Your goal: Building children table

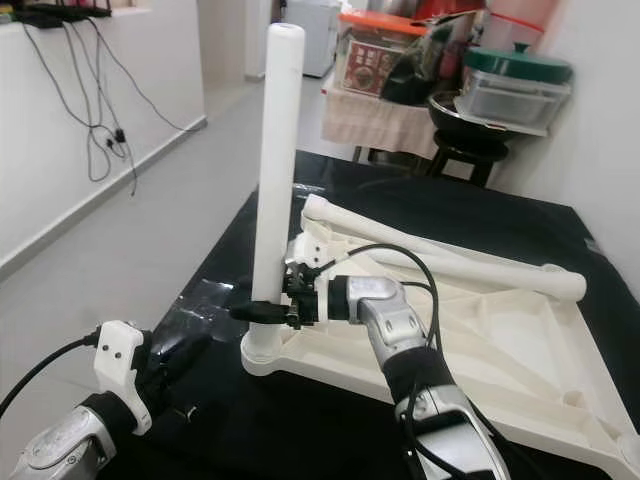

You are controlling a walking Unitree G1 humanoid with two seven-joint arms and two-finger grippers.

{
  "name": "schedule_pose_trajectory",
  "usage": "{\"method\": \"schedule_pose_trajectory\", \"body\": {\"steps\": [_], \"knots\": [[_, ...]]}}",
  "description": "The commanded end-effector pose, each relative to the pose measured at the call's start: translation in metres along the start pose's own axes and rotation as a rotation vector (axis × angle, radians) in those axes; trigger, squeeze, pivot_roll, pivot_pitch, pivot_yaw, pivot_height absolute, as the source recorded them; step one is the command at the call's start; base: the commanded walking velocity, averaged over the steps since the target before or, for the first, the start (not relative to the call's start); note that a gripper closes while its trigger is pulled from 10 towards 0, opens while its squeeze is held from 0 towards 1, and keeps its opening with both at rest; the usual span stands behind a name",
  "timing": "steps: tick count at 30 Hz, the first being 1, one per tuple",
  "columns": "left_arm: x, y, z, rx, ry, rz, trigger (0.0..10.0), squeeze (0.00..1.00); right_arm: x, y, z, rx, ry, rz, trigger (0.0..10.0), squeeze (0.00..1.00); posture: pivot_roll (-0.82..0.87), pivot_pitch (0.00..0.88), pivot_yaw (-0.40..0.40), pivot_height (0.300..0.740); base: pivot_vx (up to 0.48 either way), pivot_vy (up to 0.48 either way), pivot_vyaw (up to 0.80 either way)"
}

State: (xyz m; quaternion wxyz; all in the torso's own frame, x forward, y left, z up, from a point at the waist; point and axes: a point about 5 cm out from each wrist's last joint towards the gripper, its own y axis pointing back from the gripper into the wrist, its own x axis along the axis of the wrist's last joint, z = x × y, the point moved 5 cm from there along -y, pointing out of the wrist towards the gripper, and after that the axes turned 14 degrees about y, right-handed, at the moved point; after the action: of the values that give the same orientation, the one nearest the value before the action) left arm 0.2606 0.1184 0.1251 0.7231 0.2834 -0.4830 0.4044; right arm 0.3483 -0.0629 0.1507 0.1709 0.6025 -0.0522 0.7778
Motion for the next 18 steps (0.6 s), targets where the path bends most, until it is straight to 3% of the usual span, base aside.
{"method": "schedule_pose_trajectory", "body": {"steps": [1,4,5,6,8,9,11,15,16,18], "knots": [[-0.002,0.001,0.003,-0.004,0.004,-0.005,10.0,0.00,-0.036,0.008,-0.001,-0.125,-0.043,-0.173,0.0,0.00,0.13,0.000,-0.136,0.740,0.000,0.000,0.00],[-0.002,0.002,0.003,-0.005,0.004,-0.006,10.0,0.00,-0.045,0.008,-0.002,-0.200,-0.046,-0.221,0.0,0.00,0.13,0.000,-0.137,0.740,0.000,0.000,0.00],[-0.001,0.005,0.002,-0.003,0.002,-0.007,10.0,0.00,-0.056,0.007,-0.025,-0.636,-0.286,-0.252,0.0,0.00,0.11,0.000,-0.131,0.740,0.000,0.000,0.00],[0.000,0.006,0.001,-0.002,0.002,-0.008,10.0,0.00,-0.061,0.006,-0.048,-0.645,-0.324,-0.304,0.0,0.00,0.11,0.001,-0.127,0.740,0.000,0.000,0.00],[0.000,0.006,0.001,-0.002,0.002,-0.008,10.0,0.00,-0.064,0.000,-0.072,-0.570,-0.316,-0.348,0.0,0.00,0.11,0.001,-0.127,0.740,0.000,0.000,0.00],[0.000,0.006,0.001,-0.002,0.001,-0.011,10.0,0.00,-0.058,0.002,-0.053,-0.603,-0.254,-0.323,0.0,0.00,0.10,0.000,-0.096,0.740,0.000,0.000,0.00],[-0.002,0.005,0.002,-0.023,0.003,-0.029,10.0,0.00,-0.059,0.008,-0.030,-0.650,-0.203,-0.323,0.0,0.00,0.12,0.000,-0.107,0.740,0.000,0.000,0.00],[-0.002,0.006,0.001,-0.022,0.002,-0.033,10.0,0.00,-0.056,0.006,-0.023,-0.656,-0.154,-0.325,0.0,0.00,0.12,0.000,-0.107,0.740,0.000,0.000,0.00],[-0.002,0.006,0.001,-0.014,0.002,-0.027,10.0,0.00,-0.055,0.004,-0.023,-0.651,-0.139,-0.328,1.1,0.00,0.12,0.000,-0.108,0.740,0.000,0.000,0.00],[-0.002,0.007,0.001,-0.009,0.002,-0.023,10.0,0.00,-0.054,0.003,-0.023,-0.647,-0.131,-0.330,1.1,0.00,0.12,0.000,-0.108,0.740,0.000,0.000,0.00]]}}
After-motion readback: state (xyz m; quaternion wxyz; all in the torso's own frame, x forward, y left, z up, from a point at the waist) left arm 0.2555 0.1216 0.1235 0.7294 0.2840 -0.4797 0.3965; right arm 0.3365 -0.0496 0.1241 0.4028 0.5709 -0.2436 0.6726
